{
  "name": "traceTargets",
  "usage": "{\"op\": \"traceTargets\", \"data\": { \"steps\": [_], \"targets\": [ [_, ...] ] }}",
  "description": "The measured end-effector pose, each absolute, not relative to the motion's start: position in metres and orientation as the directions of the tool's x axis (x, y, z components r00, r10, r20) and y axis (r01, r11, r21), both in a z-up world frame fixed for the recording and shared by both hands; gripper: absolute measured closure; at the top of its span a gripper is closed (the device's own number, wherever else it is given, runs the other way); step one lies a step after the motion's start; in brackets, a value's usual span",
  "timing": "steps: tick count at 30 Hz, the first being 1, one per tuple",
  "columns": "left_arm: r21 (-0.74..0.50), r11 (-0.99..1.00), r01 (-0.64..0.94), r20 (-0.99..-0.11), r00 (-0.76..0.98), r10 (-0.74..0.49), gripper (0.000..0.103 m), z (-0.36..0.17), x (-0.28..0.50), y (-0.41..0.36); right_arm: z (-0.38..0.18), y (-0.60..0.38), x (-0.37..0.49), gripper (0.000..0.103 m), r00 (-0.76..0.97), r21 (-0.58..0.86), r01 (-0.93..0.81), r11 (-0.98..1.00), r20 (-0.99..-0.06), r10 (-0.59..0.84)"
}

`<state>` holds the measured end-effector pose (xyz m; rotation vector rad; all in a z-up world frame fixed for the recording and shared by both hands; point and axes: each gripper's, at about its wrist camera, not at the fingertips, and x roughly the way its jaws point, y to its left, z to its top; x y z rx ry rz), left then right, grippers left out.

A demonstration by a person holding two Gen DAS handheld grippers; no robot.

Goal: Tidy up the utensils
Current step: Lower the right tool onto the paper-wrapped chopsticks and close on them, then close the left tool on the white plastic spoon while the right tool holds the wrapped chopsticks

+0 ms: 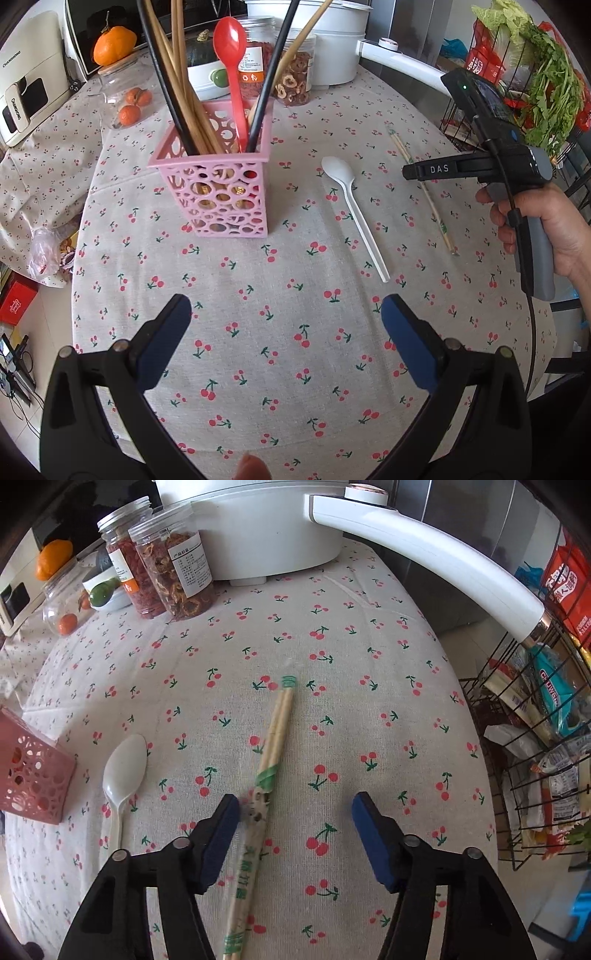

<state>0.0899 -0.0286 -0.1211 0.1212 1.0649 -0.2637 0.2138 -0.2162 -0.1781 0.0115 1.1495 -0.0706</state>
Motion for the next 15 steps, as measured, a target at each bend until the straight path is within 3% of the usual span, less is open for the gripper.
{"op": "traceTargets", "data": {
  "steps": [4,15],
  "targets": [
    [-0.019,0.957,0.29,-0.884,0.441,-0.152,0.001,-0.124,0.088,-0.039,-0.174,-0.225,0.198,0.093,0.391,-0.004,0.031,0.999,-0.92,-0.016],
    [-0.043,0.943,0.33,-0.894,0.409,-0.184,0.001,-0.118,0.089,-0.078,-0.165,-0.263,0.155,0.094,0.333,0.125,0.075,0.989,-0.938,0.093]
  ]
}}
